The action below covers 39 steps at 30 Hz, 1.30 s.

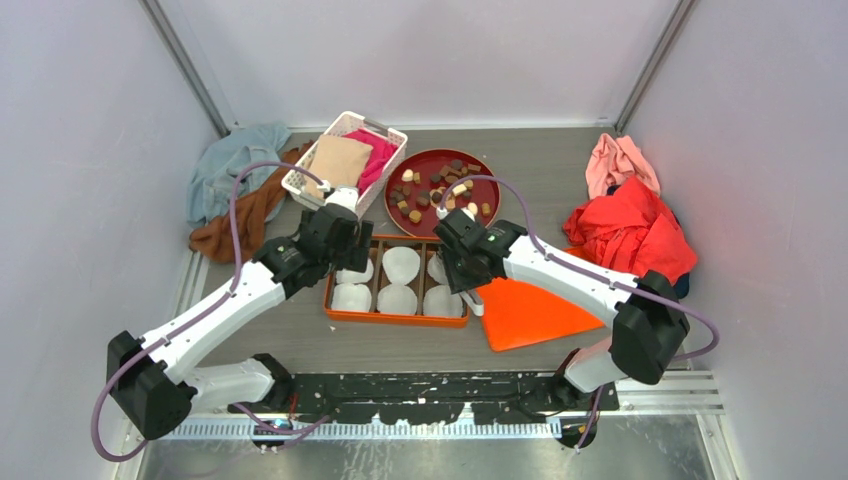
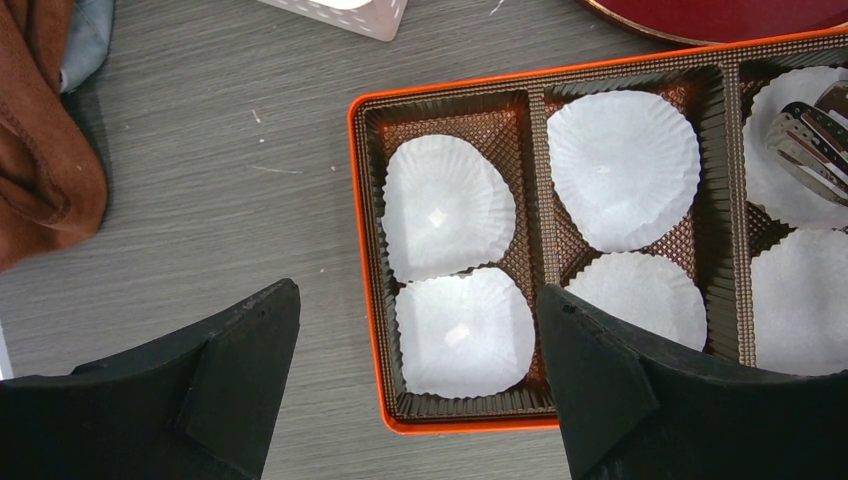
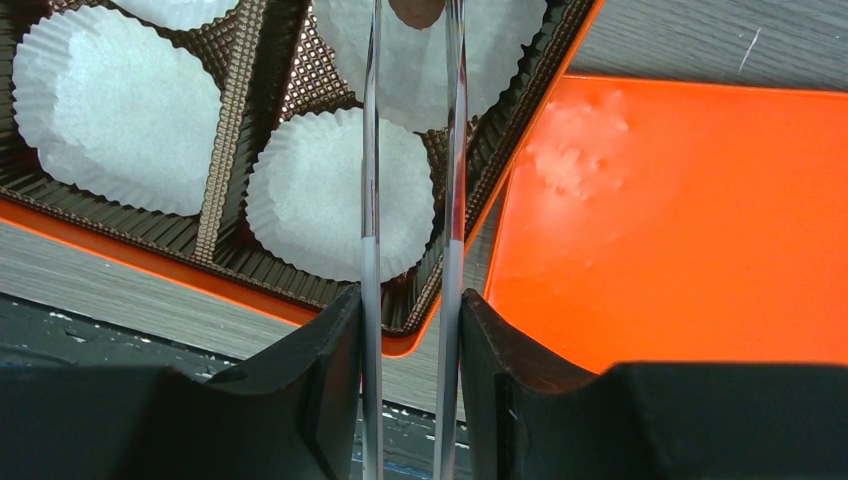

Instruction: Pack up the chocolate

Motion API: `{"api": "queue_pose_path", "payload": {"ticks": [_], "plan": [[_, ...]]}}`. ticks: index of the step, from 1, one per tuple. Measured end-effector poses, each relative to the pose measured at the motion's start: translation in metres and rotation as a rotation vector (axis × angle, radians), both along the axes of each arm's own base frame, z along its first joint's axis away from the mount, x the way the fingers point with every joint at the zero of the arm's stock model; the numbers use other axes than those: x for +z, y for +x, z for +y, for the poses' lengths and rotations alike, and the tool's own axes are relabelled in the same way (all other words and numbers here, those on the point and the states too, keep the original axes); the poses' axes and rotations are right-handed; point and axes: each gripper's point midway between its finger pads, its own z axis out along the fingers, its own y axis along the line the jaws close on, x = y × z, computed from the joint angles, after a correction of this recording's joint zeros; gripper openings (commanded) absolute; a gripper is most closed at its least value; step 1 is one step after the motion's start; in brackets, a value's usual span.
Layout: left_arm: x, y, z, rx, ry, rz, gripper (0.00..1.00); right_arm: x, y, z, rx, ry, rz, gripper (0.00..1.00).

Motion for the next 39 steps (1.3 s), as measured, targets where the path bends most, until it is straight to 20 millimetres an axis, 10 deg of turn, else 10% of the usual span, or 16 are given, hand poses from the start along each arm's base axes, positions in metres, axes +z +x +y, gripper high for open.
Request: {"api": "queue_pose_path", "payload": {"ticks": [39], "plan": [[0.0,0.0,-0.001,-0.002,-0.003,0.002,0.89,0.023,0.006,-0.005,-0.021,-0.001,-0.051,0.45]]}}
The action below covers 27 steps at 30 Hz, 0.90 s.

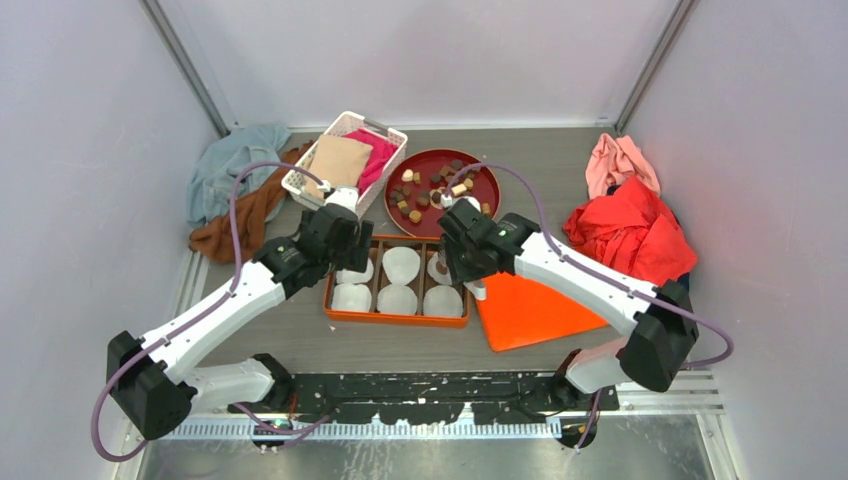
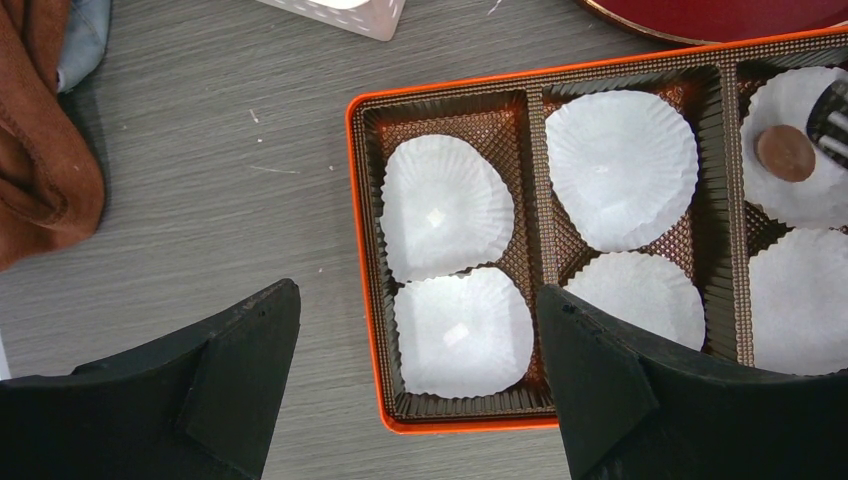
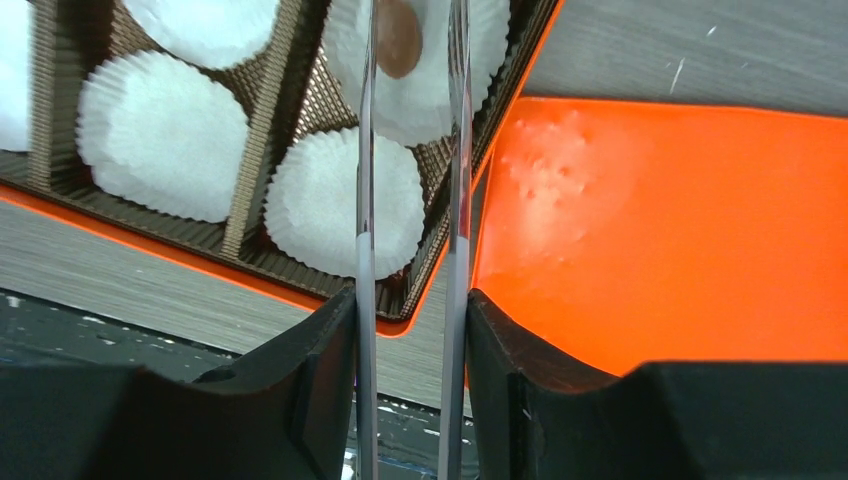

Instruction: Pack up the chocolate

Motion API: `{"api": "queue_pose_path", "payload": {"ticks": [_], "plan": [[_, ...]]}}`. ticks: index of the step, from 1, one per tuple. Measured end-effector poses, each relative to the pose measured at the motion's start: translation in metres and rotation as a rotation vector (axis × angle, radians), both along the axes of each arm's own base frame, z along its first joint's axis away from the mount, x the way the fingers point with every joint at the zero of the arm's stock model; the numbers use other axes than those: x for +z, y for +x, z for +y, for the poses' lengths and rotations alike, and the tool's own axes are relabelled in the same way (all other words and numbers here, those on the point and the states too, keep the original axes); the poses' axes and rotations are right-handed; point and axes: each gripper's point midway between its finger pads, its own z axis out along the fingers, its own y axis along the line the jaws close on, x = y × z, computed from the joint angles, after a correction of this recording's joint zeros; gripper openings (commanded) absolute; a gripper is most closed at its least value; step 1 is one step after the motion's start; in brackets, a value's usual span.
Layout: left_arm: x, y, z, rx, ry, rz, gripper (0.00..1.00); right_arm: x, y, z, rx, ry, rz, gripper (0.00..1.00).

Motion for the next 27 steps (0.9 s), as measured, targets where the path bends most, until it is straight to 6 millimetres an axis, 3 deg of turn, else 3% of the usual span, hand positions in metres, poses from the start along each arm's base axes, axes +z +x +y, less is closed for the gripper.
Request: {"api": "queue_pose_path", "payload": {"ticks": [5,9,16,27], "plan": [[0.0,0.0,-0.001,-0.003,-0.003,0.003,0.88,0.037,0.008,0.003,-0.005,0.055,-0.077,0.38],[-0.001,-0.001,-0.002,-0.007,-0.006,0.005,0.88,0.048,0.013,0.002,-0.007,0.06,-0.115,0.31],[-0.001,-0.001,-0.002,-0.007,-0.006,0.005,0.88,0.05,0.031,-0.007,-0.02,0.001,-0.17,0.27],[-0.001,-0.001,-0.001,-0.007,-0.004,0.005,0.88,0.023,0.103,-0.033,-0.12,-0.06,-0.168,0.36]]}}
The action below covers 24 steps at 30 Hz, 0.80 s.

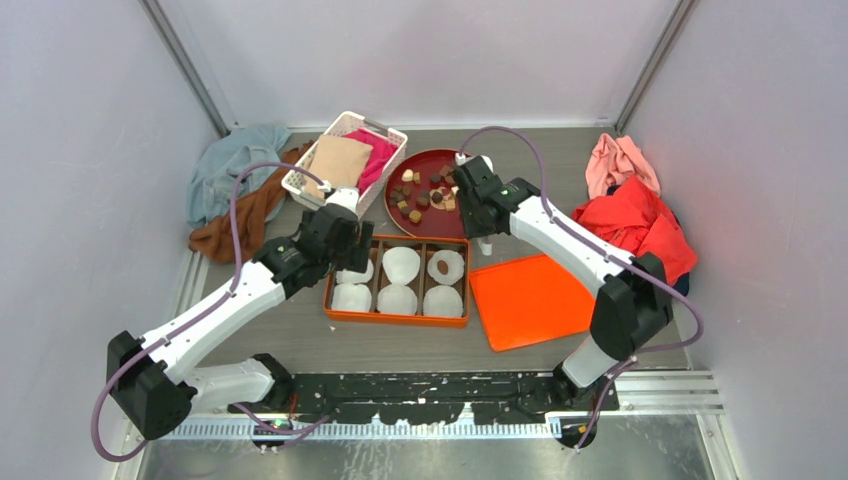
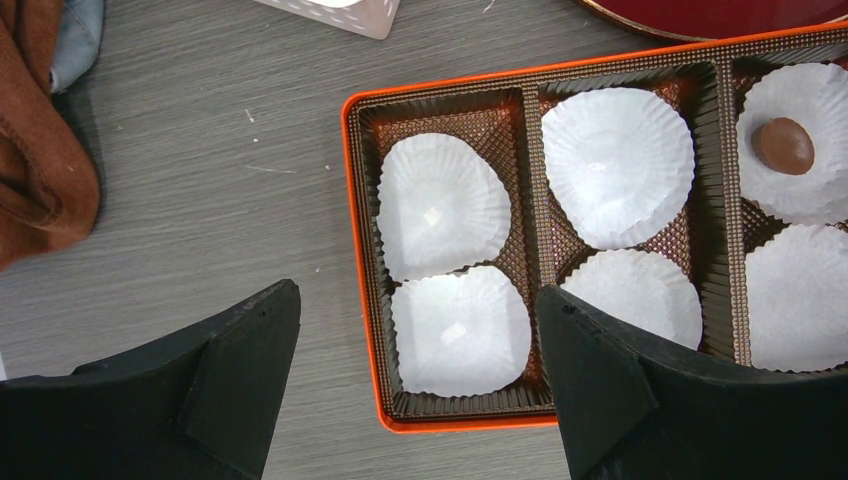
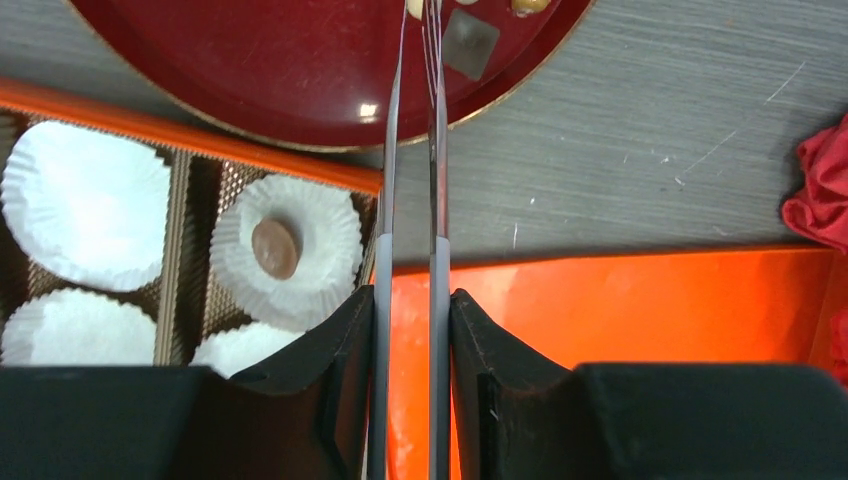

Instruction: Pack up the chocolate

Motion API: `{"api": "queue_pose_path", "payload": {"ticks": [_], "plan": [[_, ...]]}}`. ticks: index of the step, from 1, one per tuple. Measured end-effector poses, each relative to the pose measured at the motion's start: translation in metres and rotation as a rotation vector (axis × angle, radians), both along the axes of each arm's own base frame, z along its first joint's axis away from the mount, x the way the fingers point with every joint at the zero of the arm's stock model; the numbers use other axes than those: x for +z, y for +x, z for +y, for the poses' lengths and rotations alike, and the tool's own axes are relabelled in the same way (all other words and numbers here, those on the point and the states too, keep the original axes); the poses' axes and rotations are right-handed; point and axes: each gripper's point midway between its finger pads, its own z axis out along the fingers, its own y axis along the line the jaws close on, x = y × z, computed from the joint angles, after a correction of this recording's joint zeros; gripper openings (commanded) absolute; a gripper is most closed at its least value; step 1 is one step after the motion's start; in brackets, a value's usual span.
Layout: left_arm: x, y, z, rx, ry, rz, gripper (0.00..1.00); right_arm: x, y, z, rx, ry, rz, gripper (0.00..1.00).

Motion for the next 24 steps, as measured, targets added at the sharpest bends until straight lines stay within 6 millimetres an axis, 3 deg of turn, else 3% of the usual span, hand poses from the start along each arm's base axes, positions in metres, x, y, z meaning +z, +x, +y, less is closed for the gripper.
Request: {"api": "queue_pose_path", "payload": {"ticks": [11,24], "plan": [[-0.003,0.001,0.001,0.004,0.016,0.006,0.88,-0.028,0.031,0.005,0.014,-0.036,0.022,0.43],[-0.008,0.002,0.001,0.005,0.028,0.018,0.88,-0.032,0.037,0.005,0.022,-0.049,0.017,0.44]]}}
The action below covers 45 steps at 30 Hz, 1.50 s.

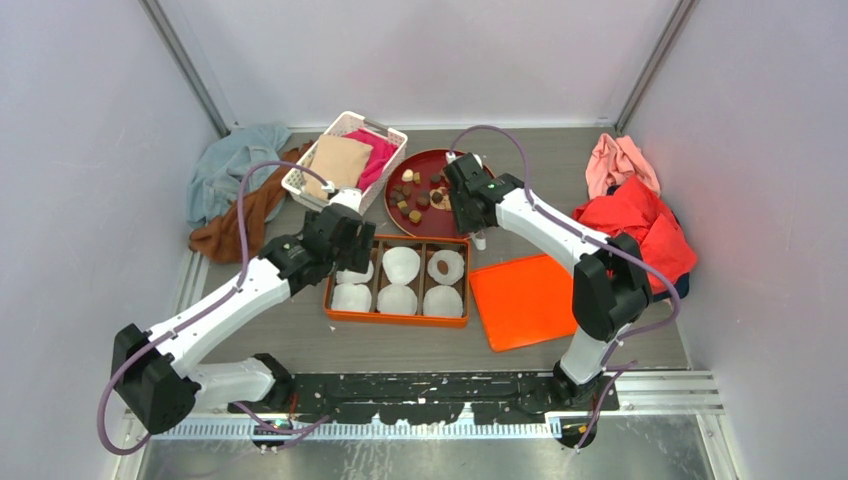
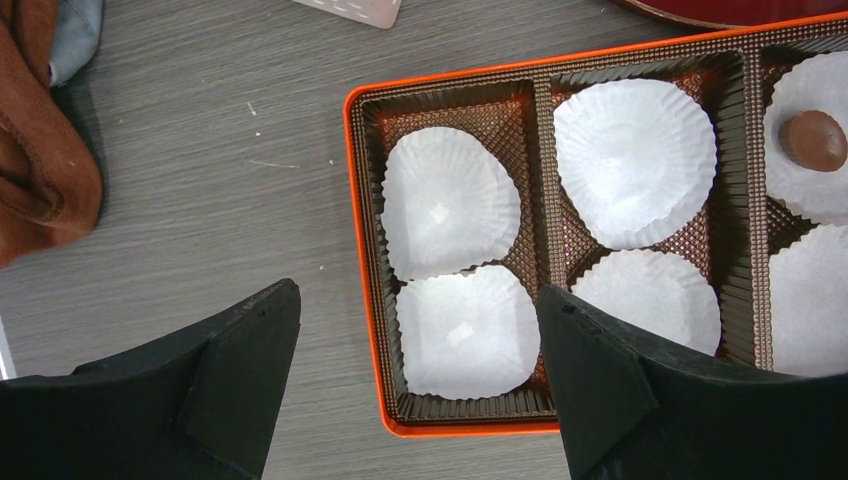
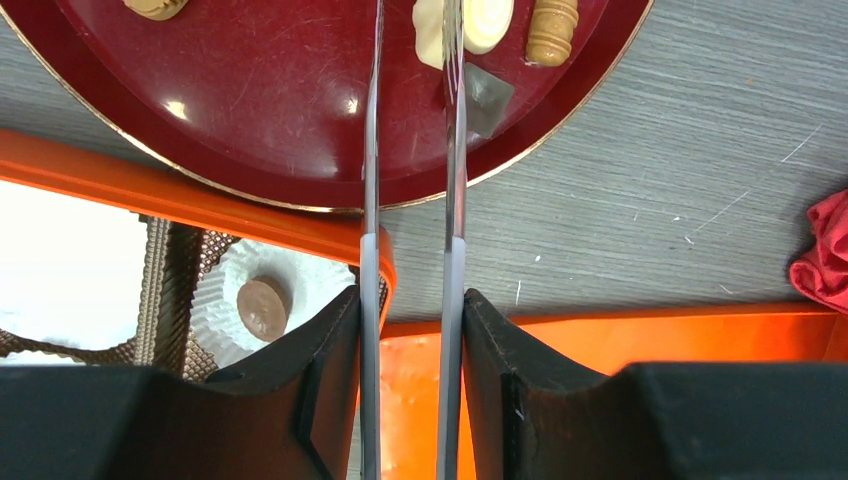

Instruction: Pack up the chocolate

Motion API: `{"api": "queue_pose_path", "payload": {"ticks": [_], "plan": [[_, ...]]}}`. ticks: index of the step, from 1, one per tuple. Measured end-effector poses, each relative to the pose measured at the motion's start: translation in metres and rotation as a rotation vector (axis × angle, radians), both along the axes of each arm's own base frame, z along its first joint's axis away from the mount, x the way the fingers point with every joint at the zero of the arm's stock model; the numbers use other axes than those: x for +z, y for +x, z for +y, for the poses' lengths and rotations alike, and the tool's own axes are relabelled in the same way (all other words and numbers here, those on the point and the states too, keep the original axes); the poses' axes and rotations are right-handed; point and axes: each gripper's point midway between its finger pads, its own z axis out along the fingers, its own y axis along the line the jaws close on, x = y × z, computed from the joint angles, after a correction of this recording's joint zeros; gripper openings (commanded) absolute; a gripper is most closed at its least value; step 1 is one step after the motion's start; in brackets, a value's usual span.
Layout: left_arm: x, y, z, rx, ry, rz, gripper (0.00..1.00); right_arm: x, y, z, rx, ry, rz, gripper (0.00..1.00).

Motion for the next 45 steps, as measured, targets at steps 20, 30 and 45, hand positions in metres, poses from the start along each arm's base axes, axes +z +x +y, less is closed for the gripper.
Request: {"api": "queue_pose_path", "payload": {"ticks": [20,30,45], "plan": [[-0.005,0.001,-0.001,0.0,0.012,0.014,0.88,0.006,-0.008,-0.005,0.0,0.012,-0.012,0.45],[-0.006,0.001,-0.001,0.0,0.013,0.015,0.88,-0.018,-0.008,-0.005,0.006,-0.026,0.041,0.45],[-0.008,0.001,-0.001,0.0,0.02,0.023,0.88,-0.035,-0.002,-0.002,0.021,-0.051,0.063,0.24]]}}
